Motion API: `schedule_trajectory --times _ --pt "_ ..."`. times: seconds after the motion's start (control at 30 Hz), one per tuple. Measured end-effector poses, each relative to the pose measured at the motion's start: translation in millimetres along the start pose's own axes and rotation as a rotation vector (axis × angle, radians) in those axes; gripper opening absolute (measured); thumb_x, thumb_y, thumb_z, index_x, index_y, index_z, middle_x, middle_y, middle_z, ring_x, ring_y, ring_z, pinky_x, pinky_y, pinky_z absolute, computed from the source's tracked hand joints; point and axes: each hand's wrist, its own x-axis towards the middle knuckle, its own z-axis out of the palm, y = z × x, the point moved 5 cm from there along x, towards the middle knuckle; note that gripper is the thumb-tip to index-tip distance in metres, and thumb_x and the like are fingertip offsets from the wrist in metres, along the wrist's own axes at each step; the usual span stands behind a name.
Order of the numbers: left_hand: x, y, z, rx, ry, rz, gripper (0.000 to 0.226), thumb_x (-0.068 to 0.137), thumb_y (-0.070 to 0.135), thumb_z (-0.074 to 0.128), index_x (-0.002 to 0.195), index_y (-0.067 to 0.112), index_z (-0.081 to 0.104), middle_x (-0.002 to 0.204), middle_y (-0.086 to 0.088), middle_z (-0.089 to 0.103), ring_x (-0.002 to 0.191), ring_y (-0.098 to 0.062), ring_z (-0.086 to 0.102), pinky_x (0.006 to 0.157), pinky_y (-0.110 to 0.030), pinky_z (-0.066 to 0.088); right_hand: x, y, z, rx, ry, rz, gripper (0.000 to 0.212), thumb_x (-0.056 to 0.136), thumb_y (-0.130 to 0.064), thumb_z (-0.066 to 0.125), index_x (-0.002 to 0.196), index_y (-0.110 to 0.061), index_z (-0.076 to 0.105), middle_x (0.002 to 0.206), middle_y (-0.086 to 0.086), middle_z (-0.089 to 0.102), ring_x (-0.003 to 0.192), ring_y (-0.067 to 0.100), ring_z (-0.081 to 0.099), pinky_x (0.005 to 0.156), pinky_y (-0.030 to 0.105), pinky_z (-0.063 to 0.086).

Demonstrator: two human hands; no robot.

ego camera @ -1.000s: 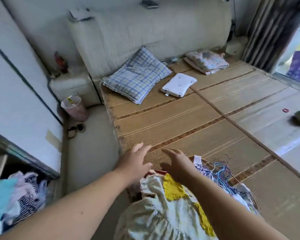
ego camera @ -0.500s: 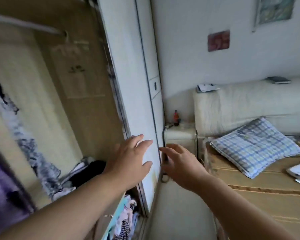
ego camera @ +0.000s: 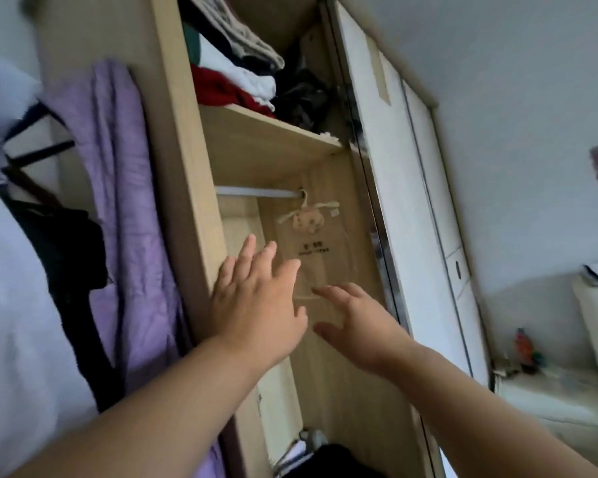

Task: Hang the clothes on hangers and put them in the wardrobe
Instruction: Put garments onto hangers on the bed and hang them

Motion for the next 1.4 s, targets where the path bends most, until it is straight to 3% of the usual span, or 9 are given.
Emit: schedule_trajectory --times 0.27,0.43,0.5,0.6,0.7,0.83,0.97,1.2,1.4 --pt "46.8 -36.2 -37.7 0.226 0.201 -0.071 0.067 0.08 0.045 0.055 0.142 0.034 0.032 0.159 -0.001 0.008 0.145 -0.02 -0.014 0.111 -0.036 -0.011 113.8 -24.4 25.5 0.165 -0.091 -0.14 0.061 0.086 -0.045 0.06 0.14 -0.035 0.035 0.139 0.001 0.047 0.122 0.019 0.049 0.098 0.029 0.039" --pt "65.6 -54.3 -55.6 0.308 0.244 -0.239 0.073 0.084 0.028 0.056 0.148 0.028 0.021 0.159 0.001 -0.009 0.144 -0.019 -0.019 0.115 -0.045 0.011 168.8 -28.3 53.3 0.366 -0.198 -0.177 0.061 0.085 -0.045 0.062 0.14 -0.028 0.04 0.134 0.002 0.054 0.117 0.018 0.054 0.084 0.019 0.037" --pt "73.6 -57.0 -60.3 0.332 0.279 -0.295 0.078 0.083 0.021 0.049 0.151 0.021 0.01 0.158 0.0 -0.015 0.144 -0.021 -0.019 0.116 -0.043 0.007 188.7 -32.4 63.8 0.44 -0.223 -0.196 0.055 0.086 -0.042 0.061 0.136 -0.025 0.046 0.128 0.003 0.059 0.114 0.019 0.056 0.081 0.019 0.037" --pt "77.9 -52.3 -59.9 0.439 0.29 -0.319 0.086 0.073 0.024 0.039 0.15 0.006 0.005 0.159 -0.01 -0.006 0.146 -0.028 -0.01 0.117 -0.037 -0.001 211.7 -43.9 82.7 0.549 -0.282 -0.22 0.047 0.087 -0.038 0.06 0.13 -0.021 0.053 0.123 0.004 0.063 0.111 0.021 0.058 0.084 0.021 0.041" --pt "78.3 -51.1 -57.5 0.504 0.339 -0.348 0.084 0.071 0.008 0.045 0.149 0.001 0.016 0.158 -0.014 0.009 0.146 -0.033 0.006 0.118 -0.044 0.014 229.9 -57.3 101.5 0.615 -0.335 -0.242 0.045 0.084 -0.045 0.062 0.12 -0.018 0.059 0.117 0.005 0.064 0.107 0.024 0.059 0.089 0.03 0.047" --pt "81.0 -49.1 -57.3 0.604 0.364 -0.33 0.081 0.068 0.01 0.041 0.146 -0.004 0.023 0.155 -0.019 0.02 0.143 -0.036 0.017 0.116 -0.043 0.019 244.6 -65.8 119.3 0.665 -0.407 -0.237 0.038 0.078 -0.041 0.066 0.104 -0.012 0.064 0.097 0.004 0.064 0.093 0.023 0.06 0.074 0.03 0.048" --pt "79.7 -49.7 -56.0 0.617 0.376 -0.335 0.079 0.068 0.008 0.041 0.144 -0.005 0.025 0.154 -0.02 0.022 0.143 -0.035 0.019 0.117 -0.04 0.018 258.8 -52.5 127.1 0.567 -0.335 -0.224 0.012 0.083 -0.018 0.051 0.074 -0.012 0.056 0.075 0.008 0.059 0.071 0.025 0.05 0.049 0.024 0.031" --pt "79.5 -47.8 -56.8 0.581 0.403 -0.384 0.079 0.073 0.001 0.05 0.147 0.004 0.022 0.157 -0.009 0.015 0.146 -0.025 0.013 0.115 -0.029 0.011 288.6 -15.1 112.7 0.802 -0.238 -0.111 0.017 0.09 -0.017 0.048 0.091 -0.01 0.063 0.085 0.006 0.059 0.087 0.028 0.058 0.064 0.025 0.038" --pt "78.0 -46.8 -56.7 0.571 0.398 -0.389 0.081 0.071 -0.002 0.055 0.146 0.003 0.026 0.157 -0.009 0.018 0.145 -0.026 0.017 0.114 -0.034 0.018 312.4 10.8 79.8 0.948 -0.144 -0.063 0.024 0.091 -0.016 0.049 0.068 -0.019 0.05 0.069 0.003 0.052 0.063 0.021 0.047 0.06 0.03 0.037"
